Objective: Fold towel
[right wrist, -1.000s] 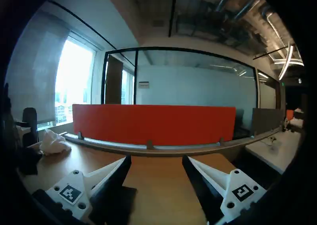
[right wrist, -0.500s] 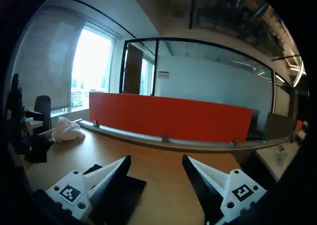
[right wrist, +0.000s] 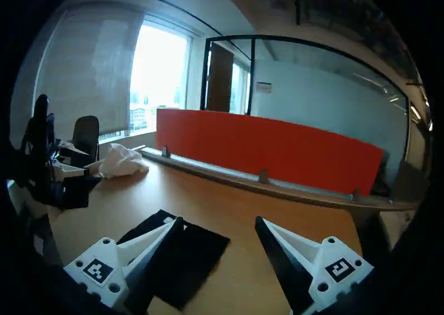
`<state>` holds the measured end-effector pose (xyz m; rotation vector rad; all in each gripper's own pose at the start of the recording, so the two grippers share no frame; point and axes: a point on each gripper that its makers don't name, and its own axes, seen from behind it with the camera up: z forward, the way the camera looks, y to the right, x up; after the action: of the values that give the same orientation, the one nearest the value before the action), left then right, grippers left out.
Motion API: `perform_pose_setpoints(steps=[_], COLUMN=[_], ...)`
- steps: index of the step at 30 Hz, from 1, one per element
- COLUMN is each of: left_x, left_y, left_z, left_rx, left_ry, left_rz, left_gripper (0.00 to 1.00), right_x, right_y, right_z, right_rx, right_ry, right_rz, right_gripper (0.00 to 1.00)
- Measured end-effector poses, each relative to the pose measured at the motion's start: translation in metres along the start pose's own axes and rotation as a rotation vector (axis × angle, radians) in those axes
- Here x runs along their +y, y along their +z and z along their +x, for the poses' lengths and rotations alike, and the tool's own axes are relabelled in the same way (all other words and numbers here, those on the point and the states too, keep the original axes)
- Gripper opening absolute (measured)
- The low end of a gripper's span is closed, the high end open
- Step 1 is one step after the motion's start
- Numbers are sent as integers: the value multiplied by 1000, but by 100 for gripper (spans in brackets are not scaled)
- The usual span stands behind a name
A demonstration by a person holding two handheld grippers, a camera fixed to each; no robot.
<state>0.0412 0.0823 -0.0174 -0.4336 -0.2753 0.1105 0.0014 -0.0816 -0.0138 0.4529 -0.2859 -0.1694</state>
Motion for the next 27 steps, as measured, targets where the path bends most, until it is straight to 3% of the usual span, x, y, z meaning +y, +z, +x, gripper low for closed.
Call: perform_pose_setpoints(steps=[15, 27], left_x=[31, 45], left_y=[4, 11], left_z=[-47, -80], left_rx=[-100, -145], left_ry=[48, 40], left_rz=[-94, -126], left_gripper=[99, 98], right_x=[-23, -40], right_y=[7, 17], right_z=[-44, -89], right_rx=[-128, -200], right_ry=[-60, -87], right_rz=[116, 157], right_gripper=[100, 100])
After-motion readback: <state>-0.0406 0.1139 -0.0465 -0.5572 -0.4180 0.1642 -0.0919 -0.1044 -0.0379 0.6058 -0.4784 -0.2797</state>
